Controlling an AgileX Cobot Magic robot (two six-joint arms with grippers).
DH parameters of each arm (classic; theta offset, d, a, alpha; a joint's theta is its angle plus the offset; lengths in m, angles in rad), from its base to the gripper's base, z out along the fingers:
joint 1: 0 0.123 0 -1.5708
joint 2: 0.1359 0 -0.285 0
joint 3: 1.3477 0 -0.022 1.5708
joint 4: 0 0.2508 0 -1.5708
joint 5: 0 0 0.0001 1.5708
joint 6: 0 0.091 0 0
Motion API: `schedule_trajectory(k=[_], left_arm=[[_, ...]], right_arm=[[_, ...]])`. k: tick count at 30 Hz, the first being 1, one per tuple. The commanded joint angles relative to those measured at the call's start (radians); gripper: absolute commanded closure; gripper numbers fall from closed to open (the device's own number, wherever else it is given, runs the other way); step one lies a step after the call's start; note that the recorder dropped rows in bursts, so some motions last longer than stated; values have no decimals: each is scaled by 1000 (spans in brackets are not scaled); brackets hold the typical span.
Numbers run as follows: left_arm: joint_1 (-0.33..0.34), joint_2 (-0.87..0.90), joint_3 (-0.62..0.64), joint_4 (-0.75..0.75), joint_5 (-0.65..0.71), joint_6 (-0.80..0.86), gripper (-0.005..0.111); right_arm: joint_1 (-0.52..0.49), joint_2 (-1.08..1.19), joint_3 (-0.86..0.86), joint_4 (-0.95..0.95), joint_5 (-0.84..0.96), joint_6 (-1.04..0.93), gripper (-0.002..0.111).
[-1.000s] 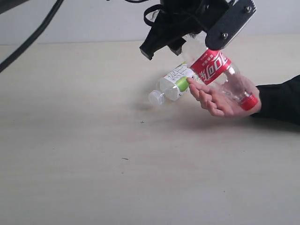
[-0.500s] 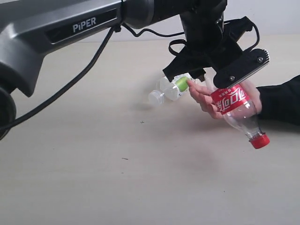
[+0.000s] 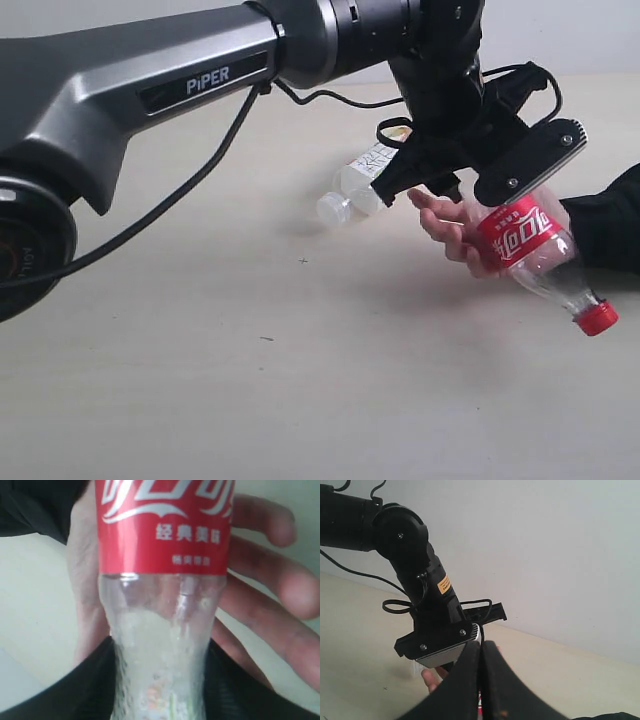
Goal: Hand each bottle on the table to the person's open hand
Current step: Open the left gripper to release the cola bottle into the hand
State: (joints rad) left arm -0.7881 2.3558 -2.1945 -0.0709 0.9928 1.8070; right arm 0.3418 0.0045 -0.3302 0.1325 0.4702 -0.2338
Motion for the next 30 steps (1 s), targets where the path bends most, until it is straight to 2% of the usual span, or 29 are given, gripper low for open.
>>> schedule_trajectory(k=[1,6,19,24,27,30], left_arm=[[1,18,-4,19,-5,-48,107],[3,29,-4,89,-7,-89,107],[69,31,-4,-14,3,-88,107],[68,33,-4,-14,-29,-88,107],[68,33,-4,-19,-57,-88,98],[68,33,-4,-22,-65,-88,78]], right_arm=[[-4,-5,5,0,-1,-1,108],[-4,-5,5,0,-1,-1,108],[-4,-5,5,0,-1,-1,108],[-4,-5,5,0,-1,-1,108],[-4,-5,5,0,-1,-1,108],[-4,-5,5,0,-1,-1,108]])
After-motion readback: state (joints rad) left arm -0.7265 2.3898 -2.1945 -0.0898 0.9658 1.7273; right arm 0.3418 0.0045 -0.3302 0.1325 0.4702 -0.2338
